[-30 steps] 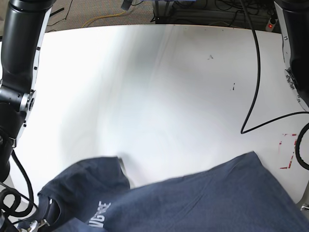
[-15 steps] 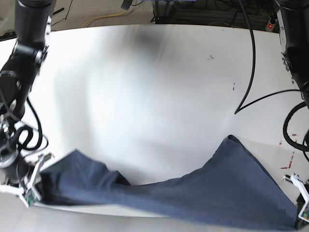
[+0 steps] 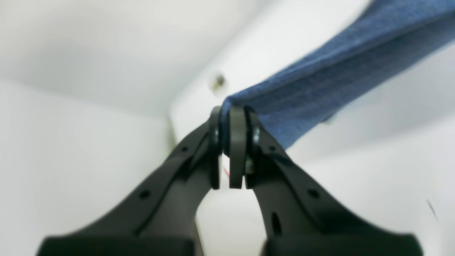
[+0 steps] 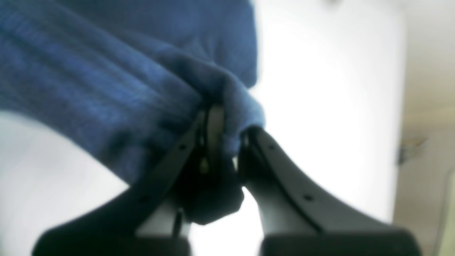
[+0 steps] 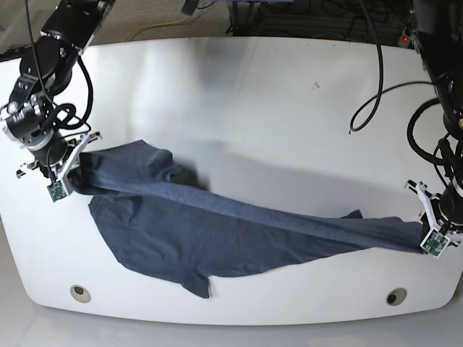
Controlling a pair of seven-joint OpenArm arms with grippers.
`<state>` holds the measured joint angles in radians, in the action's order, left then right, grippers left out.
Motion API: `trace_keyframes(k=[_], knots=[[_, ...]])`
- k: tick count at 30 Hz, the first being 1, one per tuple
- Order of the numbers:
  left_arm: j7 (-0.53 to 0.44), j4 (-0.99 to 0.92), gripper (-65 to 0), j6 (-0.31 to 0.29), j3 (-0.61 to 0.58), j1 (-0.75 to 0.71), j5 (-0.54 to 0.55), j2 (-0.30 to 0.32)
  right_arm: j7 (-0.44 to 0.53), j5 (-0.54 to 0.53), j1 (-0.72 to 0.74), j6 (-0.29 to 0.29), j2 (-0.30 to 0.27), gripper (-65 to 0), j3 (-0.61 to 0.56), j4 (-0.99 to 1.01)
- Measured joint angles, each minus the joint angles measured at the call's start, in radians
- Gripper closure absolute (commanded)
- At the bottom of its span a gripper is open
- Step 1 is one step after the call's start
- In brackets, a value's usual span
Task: Fold the T-shirt properly
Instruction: 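Lift the shirt with both grippers, swing it and lay it flat, then lift the shirt edge with both grippers and fold it over the body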
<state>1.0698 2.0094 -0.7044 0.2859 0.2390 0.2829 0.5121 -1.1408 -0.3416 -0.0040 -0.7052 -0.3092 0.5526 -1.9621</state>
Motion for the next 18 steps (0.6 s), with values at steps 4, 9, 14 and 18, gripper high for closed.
trace_keyframes(k=[4, 9, 14, 18], knots=[[-0.007, -0.002, 0.0, 0.000, 0.003, -0.141, -0.004, -0.003, 0.003, 0.012, -0.072, 0.001, 0.051, 0.0, 0.049, 0.000], [-0.080, -0.006, 0.0, 0.000, 0.074, -0.312, -0.016, -0.063, 0.002, 0.016, -0.153, -0.002, 0.080, 0.0, 0.085, -0.001], [-0.139, -0.011, 0.0, -0.004, 0.093, -0.473, -0.108, -0.124, -0.007, 0.024, -0.202, 0.001, 0.096, 0.0, 0.083, -0.007], [-0.232, -0.019, 0.0, 0.004, 0.101, -0.491, -0.188, -0.191, -0.008, 0.031, -0.202, 0.002, 0.096, 0.0, 0.080, -0.008]])
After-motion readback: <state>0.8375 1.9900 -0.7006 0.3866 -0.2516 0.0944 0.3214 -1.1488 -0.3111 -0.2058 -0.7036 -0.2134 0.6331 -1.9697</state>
